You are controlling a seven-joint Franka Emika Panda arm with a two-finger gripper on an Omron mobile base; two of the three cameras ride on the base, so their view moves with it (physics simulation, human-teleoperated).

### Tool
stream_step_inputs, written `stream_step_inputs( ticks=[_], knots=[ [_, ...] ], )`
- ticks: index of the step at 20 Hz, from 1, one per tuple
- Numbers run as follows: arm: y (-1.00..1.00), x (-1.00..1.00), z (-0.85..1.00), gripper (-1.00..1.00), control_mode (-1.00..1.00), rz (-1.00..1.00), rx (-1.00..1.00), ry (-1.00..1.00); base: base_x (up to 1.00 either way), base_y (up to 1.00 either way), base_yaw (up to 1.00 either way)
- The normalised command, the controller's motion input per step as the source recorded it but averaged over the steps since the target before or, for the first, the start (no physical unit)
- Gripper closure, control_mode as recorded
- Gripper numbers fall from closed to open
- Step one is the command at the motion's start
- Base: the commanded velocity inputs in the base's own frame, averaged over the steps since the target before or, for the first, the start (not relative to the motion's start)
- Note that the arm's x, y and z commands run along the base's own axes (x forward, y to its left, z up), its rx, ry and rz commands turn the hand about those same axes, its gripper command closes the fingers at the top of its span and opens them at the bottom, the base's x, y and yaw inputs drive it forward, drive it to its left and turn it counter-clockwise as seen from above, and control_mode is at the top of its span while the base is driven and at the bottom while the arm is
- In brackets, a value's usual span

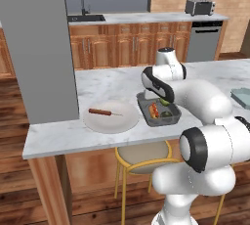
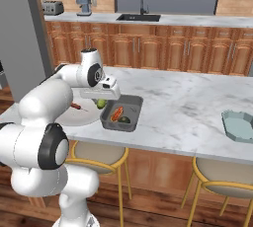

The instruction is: Place one cooked food and one vegetable from the large plate to each tupperware container.

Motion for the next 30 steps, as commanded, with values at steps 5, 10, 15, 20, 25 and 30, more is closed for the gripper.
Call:
stream_step_inputs(
  ticks=[5,10,15,20,25,30],
  knots=[
    [-0.03,0.00,0.00,1.00,1.00,0.00,0.00,0.00,0.00,-0.16,0.00],
    [0.00,0.00,0.00,1.00,1.00,0.00,0.00,0.00,0.05,-0.82,0.01],
    [0.00,0.00,0.00,1.00,1.00,0.00,0.00,0.00,0.03,-0.99,0.00],
    [0.00,0.00,0.00,1.00,1.00,0.00,0.00,0.00,0.06,-1.00,0.00],
    [0.00,0.00,0.00,1.00,1.00,0.00,0.00,0.00,0.20,-0.90,0.00],
    [0.00,0.00,0.00,1.00,1.00,0.00,0.00,0.00,0.27,-0.57,0.00]
  ],
)
